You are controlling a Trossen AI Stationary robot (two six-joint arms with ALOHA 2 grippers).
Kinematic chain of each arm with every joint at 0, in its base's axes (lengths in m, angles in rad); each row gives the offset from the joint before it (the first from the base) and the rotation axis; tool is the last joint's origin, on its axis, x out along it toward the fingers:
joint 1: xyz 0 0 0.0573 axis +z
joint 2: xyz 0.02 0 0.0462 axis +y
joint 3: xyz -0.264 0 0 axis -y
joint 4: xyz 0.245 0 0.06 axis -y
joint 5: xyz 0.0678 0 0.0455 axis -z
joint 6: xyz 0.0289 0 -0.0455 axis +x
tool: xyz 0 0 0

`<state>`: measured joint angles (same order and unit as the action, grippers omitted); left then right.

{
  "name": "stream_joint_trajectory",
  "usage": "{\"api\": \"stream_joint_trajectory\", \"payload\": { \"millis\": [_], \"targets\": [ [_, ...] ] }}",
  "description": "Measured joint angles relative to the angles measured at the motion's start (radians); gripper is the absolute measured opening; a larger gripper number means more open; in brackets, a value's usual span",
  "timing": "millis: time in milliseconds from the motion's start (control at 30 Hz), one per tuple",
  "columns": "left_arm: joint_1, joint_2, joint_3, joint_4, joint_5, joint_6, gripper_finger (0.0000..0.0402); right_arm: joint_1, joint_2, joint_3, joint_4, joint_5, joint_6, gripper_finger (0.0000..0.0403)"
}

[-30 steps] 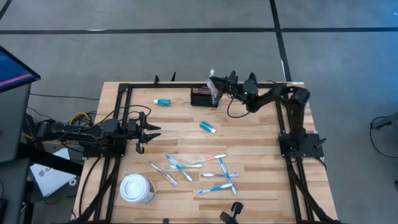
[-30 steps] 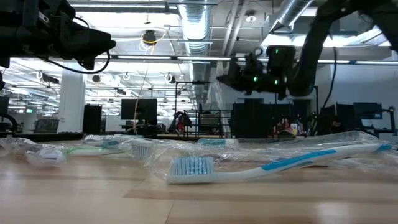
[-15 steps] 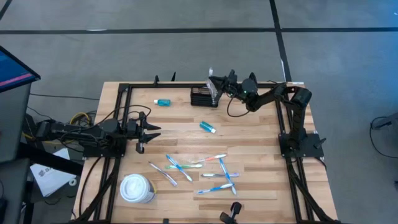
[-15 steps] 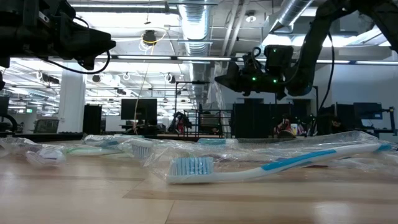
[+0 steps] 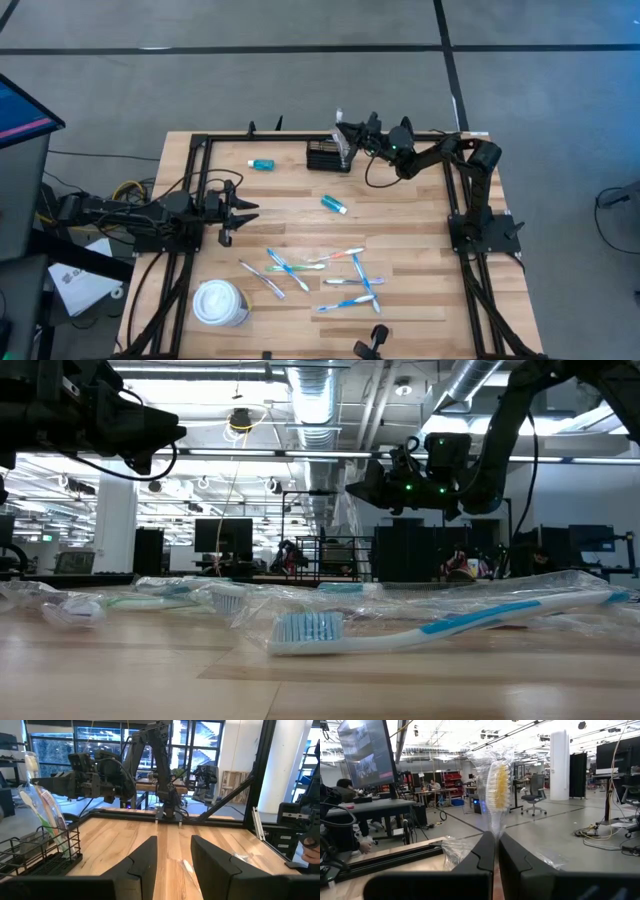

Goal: Pick & Place toothbrushing station
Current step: Put the orange toothbrush into the mesh organizer

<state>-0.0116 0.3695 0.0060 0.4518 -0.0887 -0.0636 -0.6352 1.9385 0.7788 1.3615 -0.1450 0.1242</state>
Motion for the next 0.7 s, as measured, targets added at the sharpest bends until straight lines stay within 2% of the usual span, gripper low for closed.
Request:
{"api": "stream_joint_trajectory", "payload": {
  "millis": [700],
  "targets": [
    [0.0,0.0,0.0,-0.008,0.0,-0.001,0.0113,0.0,0.0,0.0,-0.01,0.012,0.008,0.0]
  ]
}}
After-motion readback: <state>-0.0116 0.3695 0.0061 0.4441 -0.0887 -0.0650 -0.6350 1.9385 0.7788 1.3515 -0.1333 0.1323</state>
